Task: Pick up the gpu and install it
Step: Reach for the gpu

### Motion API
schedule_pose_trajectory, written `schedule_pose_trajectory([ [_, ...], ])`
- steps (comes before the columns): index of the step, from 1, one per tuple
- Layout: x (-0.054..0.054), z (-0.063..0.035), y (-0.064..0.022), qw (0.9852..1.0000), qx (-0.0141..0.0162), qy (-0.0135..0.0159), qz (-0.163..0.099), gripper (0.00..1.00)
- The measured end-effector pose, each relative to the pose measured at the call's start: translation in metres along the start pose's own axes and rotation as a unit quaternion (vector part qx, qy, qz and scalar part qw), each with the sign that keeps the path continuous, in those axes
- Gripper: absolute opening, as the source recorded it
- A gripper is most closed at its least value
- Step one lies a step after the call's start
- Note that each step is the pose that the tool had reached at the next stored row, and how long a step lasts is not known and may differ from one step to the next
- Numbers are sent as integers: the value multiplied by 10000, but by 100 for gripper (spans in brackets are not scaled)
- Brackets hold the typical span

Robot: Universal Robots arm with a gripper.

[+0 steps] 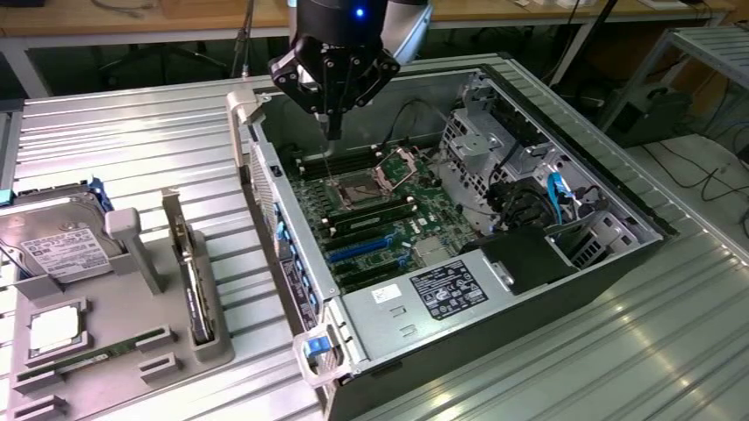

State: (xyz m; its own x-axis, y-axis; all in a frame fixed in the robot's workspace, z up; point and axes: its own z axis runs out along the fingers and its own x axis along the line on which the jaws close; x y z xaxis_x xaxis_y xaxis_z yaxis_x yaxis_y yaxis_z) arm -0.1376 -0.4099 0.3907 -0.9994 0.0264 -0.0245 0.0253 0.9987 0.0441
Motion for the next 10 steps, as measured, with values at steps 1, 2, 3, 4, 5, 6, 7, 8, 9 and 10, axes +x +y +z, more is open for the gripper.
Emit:
schedule_pose_trajectory([
  [1,3,1,-3,10000,1,1,-8,11],
  [2,7,3,-7,10000,0,1,-19,11],
  [3,9,5,-10,10000,0,1,-28,11],
  [4,10,6,-11,10000,0,2,-34,11],
  [5,12,7,-12,10000,0,2,-38,11],
  [6,14,9,-14,10000,0,2,-46,11],
  [7,17,10,-14,10000,-1,2,-52,11],
  [8,21,11,-17,10000,-1,2,-57,11],
  [9,29,12,-21,10000,0,4,-62,11],
  [10,39,13,-26,10000,-1,3,-69,11],
])
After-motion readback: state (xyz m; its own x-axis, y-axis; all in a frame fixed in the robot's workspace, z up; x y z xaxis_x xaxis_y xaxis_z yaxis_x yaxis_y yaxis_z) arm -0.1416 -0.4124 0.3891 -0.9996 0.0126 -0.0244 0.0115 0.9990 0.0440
